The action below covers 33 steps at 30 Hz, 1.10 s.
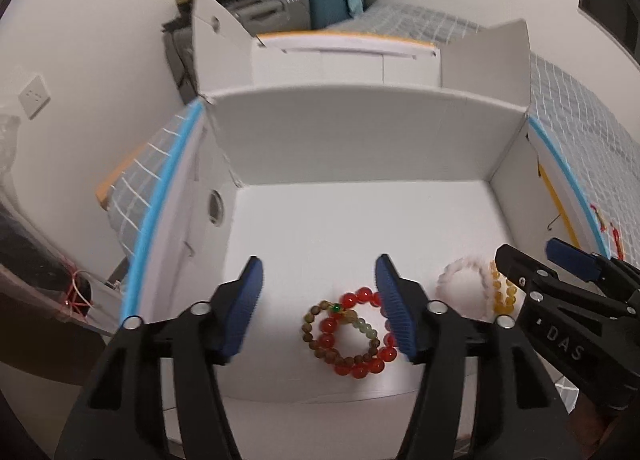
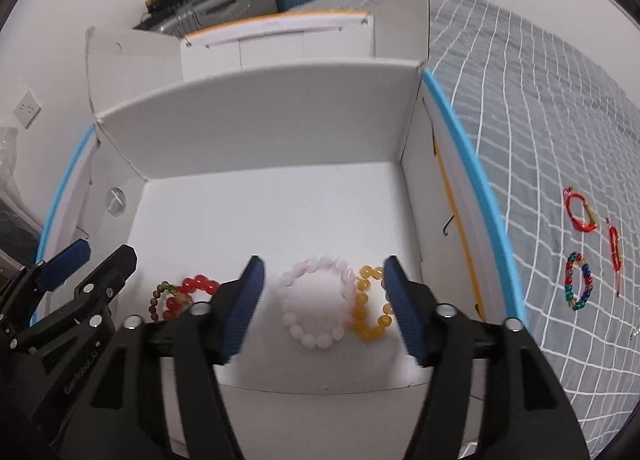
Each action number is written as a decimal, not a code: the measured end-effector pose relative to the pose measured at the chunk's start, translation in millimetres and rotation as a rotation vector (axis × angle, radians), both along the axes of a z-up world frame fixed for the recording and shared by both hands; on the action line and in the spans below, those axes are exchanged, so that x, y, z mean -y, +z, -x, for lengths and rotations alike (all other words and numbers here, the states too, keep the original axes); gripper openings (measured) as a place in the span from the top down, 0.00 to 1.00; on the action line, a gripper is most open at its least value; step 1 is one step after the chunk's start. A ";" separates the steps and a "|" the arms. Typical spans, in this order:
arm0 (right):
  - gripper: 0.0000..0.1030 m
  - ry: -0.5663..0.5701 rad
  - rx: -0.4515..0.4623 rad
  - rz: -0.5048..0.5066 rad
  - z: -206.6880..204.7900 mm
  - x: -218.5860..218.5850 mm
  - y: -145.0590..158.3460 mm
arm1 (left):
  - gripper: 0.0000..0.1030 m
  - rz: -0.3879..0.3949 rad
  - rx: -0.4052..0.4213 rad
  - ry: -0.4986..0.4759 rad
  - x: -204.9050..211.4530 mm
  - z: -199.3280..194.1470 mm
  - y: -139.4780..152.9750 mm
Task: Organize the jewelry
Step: 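Open the left tool while the right tool opens, releasing both bracelets into the box, then move both tools back over the bed toward the remaining bracelets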
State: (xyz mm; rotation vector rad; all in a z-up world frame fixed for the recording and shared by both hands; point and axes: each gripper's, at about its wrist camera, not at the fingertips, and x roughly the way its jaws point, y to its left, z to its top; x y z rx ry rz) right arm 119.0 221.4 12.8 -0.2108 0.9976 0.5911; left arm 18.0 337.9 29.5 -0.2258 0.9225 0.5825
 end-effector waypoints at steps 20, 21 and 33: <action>0.10 -0.139 0.215 -0.065 22.8 87.6 71.2 | 0.06 -0.121 0.140 -0.057 52.1 16.5 45.8; 0.10 -0.157 0.240 -0.071 24.1 100.8 78.3 | 0.06 -0.121 0.147 -0.064 57.3 14.1 47.7; 0.10 -0.381 0.306 -0.038 -9.0 261.6 88.3 | 0.06 -0.111 0.205 -0.302 186.5 -48.3 59.2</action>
